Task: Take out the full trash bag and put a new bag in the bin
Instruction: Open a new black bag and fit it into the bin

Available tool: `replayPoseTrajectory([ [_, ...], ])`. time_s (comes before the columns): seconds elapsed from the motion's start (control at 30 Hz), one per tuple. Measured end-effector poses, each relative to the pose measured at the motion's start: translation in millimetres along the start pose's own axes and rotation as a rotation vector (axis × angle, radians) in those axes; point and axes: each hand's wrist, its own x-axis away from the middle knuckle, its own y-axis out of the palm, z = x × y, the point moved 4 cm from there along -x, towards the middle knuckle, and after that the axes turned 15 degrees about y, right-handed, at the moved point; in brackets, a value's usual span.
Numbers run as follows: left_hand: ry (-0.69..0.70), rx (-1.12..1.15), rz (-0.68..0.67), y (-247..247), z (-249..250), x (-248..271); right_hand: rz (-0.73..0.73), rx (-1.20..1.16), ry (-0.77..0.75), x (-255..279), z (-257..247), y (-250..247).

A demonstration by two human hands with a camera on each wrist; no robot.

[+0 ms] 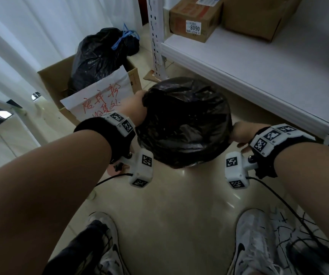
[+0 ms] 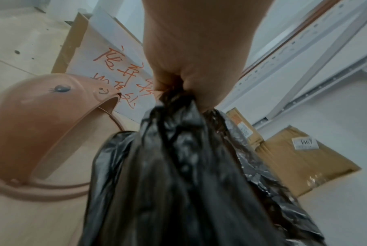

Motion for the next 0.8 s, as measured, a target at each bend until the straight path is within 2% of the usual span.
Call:
replayPoseTrajectory([
  [0.03, 0.01, 0.002, -0.001, 1.4, 4.7, 1.2, 0.095, -0.075, -0.018, 1.9, -1.7, -9.3],
  [0.1, 0.023, 0.025, 0.014, 5.3, 12.5, 3.0, 0.413, -0.396, -0.081, 8.5, -4.3, -36.2],
  [0.17, -0.001, 0.092, 0.039, 6.0, 18.8, 7.6, 0.743, -0.608, -0.249, 31.8, -12.5, -56.2],
  [0.2, -0.022, 0.165, 0.044, 5.8, 20.2, 10.8, 0.823, -0.568, -0.382, 44.7, -23.8, -59.3],
  [0.23, -0.06, 0.257, 0.027, 5.4, 22.5, 16.7, 0.82, -0.412, -0.524, 57.4, -40.0, -55.7],
  [0.27, -0.095, 0.347, 0.005, 5.9, 23.1, 22.7, 0.715, -0.211, -0.643, 64.1, -56.5, -41.2],
  [0.3, -0.133, 0.416, -0.04, 6.3, 24.1, 29.1, 0.519, -0.009, -0.695, 69.9, -70.2, -21.6],
  [0.37, -0.178, 0.466, -0.153, 6.9, 24.9, 41.1, -0.025, 0.31, -0.522, 70.5, -77.3, 27.0],
  [0.4, -0.201, 0.472, -0.199, 7.1, 24.6, 46.2, -0.202, 0.398, -0.373, 67.9, -72.5, 44.2],
  [0.43, -0.226, 0.461, -0.236, 7.2, 23.1, 50.0, -0.241, 0.515, -0.289, 65.4, -68.3, 52.6],
  [0.47, -0.249, 0.448, -0.262, 7.9, 20.4, 52.5, -0.133, 0.649, -0.306, 64.7, -67.4, 49.5],
  [0.5, -0.267, 0.431, -0.277, 8.8, 17.9, 54.6, 0.037, 0.713, -0.352, 63.6, -69.6, 40.5],
  [0.53, -0.272, 0.414, -0.274, 8.6, 16.7, 55.1, 0.192, 0.652, -0.401, 64.5, -74.5, 28.7],
  [0.57, -0.267, 0.389, -0.256, 8.5, 16.6, 54.0, 0.285, 0.488, -0.474, 68.8, -79.5, 15.3],
  [0.6, -0.251, 0.342, -0.229, 8.5, 16.4, 50.9, 0.294, 0.274, -0.553, 75.2, -83.1, 6.6],
  [0.63, -0.223, 0.263, -0.207, 7.9, 17.9, 47.5, 0.238, 0.073, -0.641, 85.0, -87.0, 1.4],
  [0.7, -0.153, 0.074, -0.177, 7.2, 20.3, 38.0, -0.024, -0.128, -0.741, 108.6, -91.3, 6.3],
  [0.73, -0.13, 0.0, -0.155, 7.3, 20.4, 33.0, -0.124, -0.044, -0.738, 116.0, -92.1, 15.1],
  [0.8, -0.126, -0.07, -0.071, 6.8, 20.8, 27.7, -0.181, 0.312, -0.652, 117.8, -89.6, 35.6],
])
